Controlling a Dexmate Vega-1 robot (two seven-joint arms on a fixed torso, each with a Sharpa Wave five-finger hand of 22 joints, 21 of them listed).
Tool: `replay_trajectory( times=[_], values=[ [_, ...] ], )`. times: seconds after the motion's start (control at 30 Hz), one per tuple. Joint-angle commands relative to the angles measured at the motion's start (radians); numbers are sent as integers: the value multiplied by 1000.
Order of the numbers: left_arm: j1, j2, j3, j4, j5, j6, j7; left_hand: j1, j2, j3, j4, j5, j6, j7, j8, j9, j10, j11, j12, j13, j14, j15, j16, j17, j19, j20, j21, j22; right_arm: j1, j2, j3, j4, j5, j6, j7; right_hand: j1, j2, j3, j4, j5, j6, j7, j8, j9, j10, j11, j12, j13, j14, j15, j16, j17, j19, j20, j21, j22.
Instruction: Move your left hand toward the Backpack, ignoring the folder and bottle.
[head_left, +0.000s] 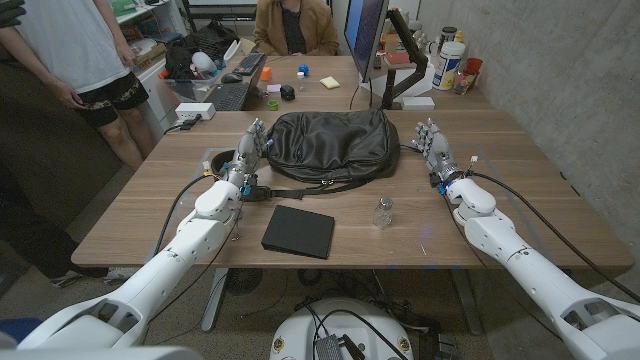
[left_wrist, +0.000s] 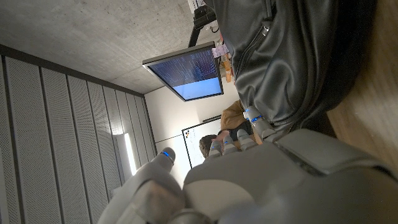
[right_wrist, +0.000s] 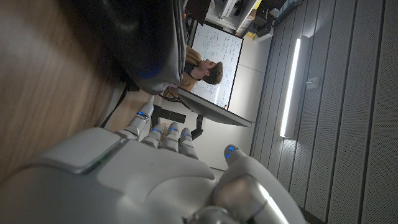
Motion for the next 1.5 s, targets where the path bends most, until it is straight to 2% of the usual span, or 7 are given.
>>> replay_trajectory(
  times=[0.03, 0.3, 0.57, 1.03, 1.3, 1.5],
  values=[
    [4, 3, 4, -20, 70, -15, 56, 2, 124, 9, -2, 7, -180, -2, 6, 2, -157, -1, 6, 4, -107, 3, 6, 4, -106, 0, 7, 5, -31, 103, 139, -4, -109, -50, 71, -2, 117, 7, -2, 4, 7, 2, 6, 5, -1, -10, 5, 6, -8, -30, 5, 2, -54, -88, 9, 3],
    [8, 9, 3, -36, 107, -14, 85, 3, 124, 10, -2, 8, -178, -4, 6, 2, -157, -2, 6, 4, -106, 1, 6, 4, -105, -1, 6, 5, -39, 161, 208, -2, -171, -70, 115, -1, 118, 6, -2, 5, 7, 2, 7, 5, -1, -10, 6, 6, -8, -30, 5, 2, -54, -87, 7, 3],
    [12, 14, 3, -53, 141, -6, 113, 3, 124, 12, -2, 9, -172, -1, 7, 2, -153, 0, 7, 4, -101, 2, 8, 4, -101, 2, 7, 5, -45, 199, 256, -4, -213, -80, 147, -1, 118, 6, -2, 5, 8, 3, 7, 5, -1, -9, 6, 5, -8, -30, 6, 1, -54, -88, 5, 3],
    [12, 23, -2, -77, 192, 8, 152, 4, 123, 16, -2, 11, -160, -4, 10, 3, -144, -1, 9, 4, -96, 2, 9, 3, -93, 8, 8, 4, -59, 235, 306, -30, -256, -98, 171, -1, 118, 4, -2, 6, 10, 1, 8, 5, 0, -9, 6, 5, -8, -30, 6, 1, -54, -88, 0, 3],
    [8, 29, -8, -80, 214, 10, 169, 5, 123, 18, -2, 12, -145, -12, 13, 3, -133, -3, 12, 4, -87, 2, 12, 3, -88, 21, 7, 3, -63, 248, 320, -39, -270, -100, 176, -1, 118, 4, -2, 7, 11, 1, 8, 5, 1, -9, 7, 5, -7, -30, 6, 1, -54, -89, -2, 3],
    [3, 34, -13, -75, 222, 13, 173, 7, 122, 22, -3, 13, -119, -16, 20, 4, -118, -7, 15, 4, -76, 3, 16, 3, -84, 13, 5, 2, -65, 256, 326, -39, -279, -102, 180, -1, 118, 3, -2, 7, 12, 1, 8, 5, 1, -9, 7, 5, -8, -30, 6, 1, -55, -88, -4, 3]
  ],
)
